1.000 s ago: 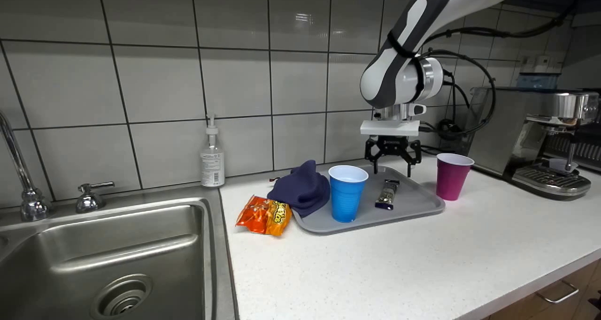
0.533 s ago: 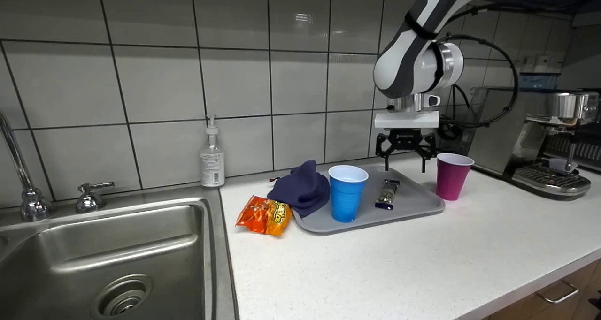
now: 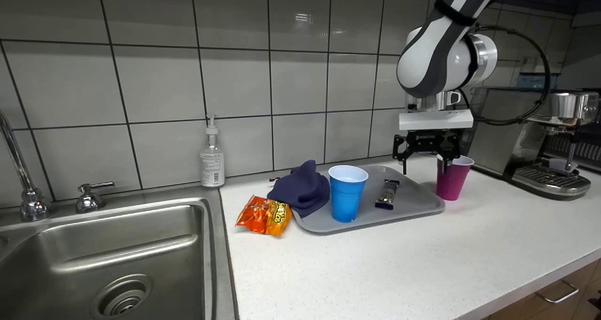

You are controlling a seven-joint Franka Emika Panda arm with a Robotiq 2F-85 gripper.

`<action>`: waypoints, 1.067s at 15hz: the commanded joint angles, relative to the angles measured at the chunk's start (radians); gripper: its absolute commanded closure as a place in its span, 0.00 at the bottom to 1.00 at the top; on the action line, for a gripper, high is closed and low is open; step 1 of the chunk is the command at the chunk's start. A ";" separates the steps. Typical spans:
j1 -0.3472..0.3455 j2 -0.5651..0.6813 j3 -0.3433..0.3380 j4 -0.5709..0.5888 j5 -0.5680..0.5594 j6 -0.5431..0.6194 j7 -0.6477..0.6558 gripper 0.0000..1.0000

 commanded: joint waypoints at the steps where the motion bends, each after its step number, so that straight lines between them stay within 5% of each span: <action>1: -0.024 -0.110 0.008 -0.130 -0.026 0.044 -0.073 0.00; 16: -0.073 -0.350 0.059 -0.415 -0.020 0.071 -0.312 0.00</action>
